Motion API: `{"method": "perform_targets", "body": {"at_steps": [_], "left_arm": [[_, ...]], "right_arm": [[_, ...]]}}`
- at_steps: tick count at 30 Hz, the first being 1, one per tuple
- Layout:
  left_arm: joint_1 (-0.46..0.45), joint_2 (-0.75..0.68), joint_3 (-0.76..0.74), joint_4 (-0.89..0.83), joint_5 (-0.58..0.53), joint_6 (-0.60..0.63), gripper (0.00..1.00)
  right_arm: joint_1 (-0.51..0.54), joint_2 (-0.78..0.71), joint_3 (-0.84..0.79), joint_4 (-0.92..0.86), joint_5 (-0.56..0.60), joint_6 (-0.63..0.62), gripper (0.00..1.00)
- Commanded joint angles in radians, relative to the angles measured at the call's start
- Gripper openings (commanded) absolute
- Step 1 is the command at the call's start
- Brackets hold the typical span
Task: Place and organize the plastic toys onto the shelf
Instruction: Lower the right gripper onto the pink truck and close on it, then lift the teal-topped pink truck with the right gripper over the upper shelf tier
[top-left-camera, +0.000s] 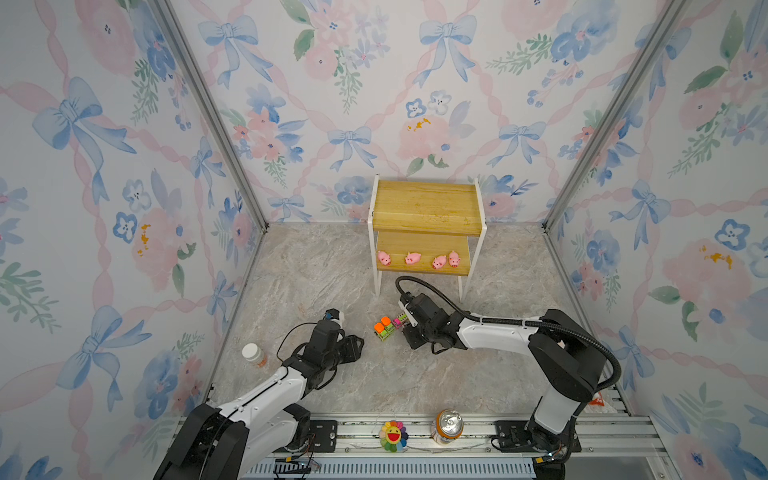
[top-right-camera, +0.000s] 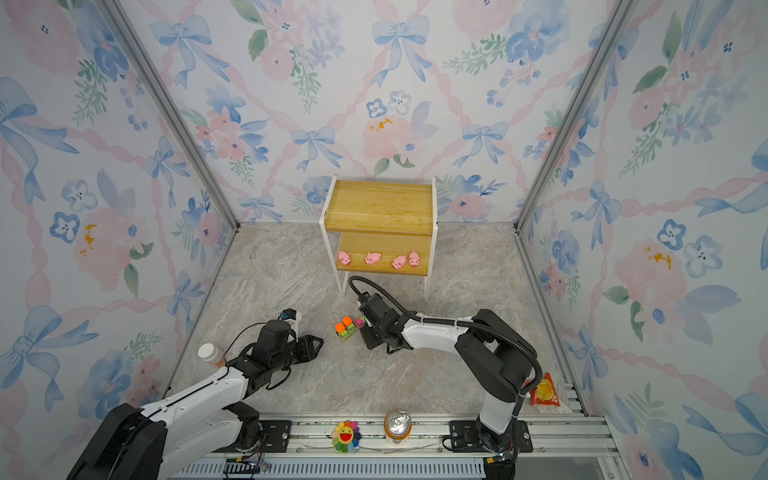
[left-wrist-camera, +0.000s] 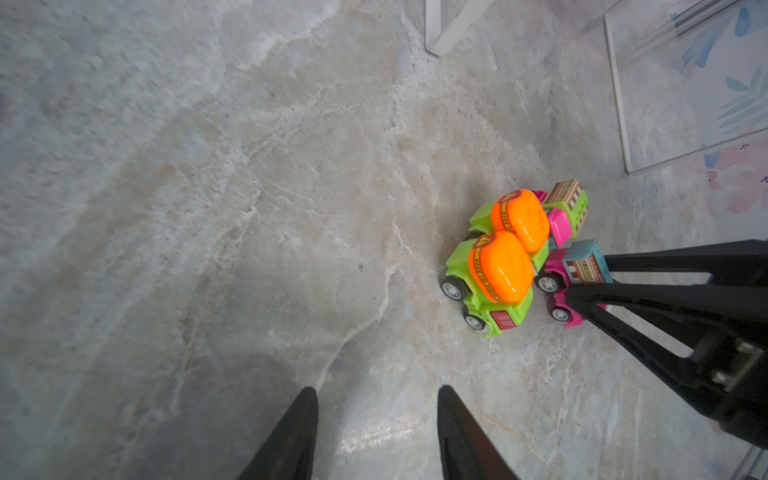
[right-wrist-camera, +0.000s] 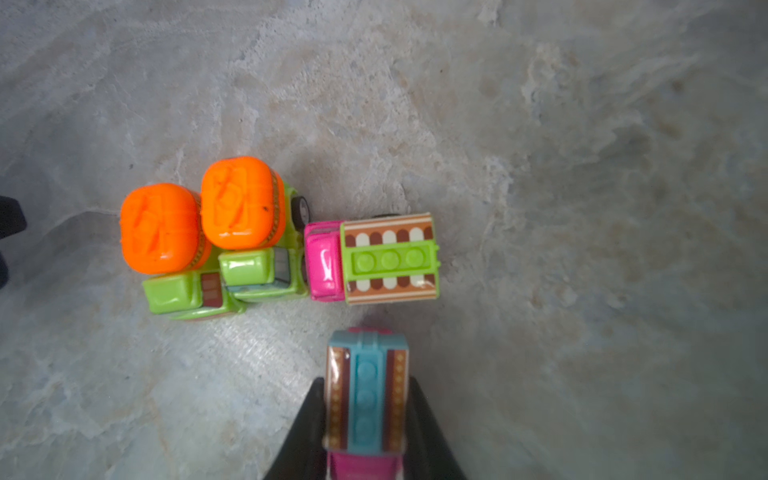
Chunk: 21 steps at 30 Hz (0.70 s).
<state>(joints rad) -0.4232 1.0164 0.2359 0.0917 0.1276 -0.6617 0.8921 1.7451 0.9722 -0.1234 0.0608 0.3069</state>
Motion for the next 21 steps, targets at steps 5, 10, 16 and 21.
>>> {"method": "perform_targets", "body": {"at_steps": [5,10,16,21], "left_arm": [[-0.006,-0.01,0.016,-0.01,-0.007,0.004,0.48],[-0.007,-0.002,0.026,-0.011,-0.006,0.012,0.48],[-0.006,0.013,0.052,-0.011,0.009,0.024,0.48],[-0.007,0.023,0.067,-0.011,0.014,0.03,0.48]], "right_arm": [[0.013,-0.19,0.08,-0.206,-0.02,0.0,0.2],[0.004,-0.287,0.273,-0.432,-0.021,-0.022,0.19],[-0.095,-0.289,0.703,-0.72,-0.017,-0.039,0.18],[-0.182,-0.221,1.045,-0.844,0.006,-0.028,0.18]]}}
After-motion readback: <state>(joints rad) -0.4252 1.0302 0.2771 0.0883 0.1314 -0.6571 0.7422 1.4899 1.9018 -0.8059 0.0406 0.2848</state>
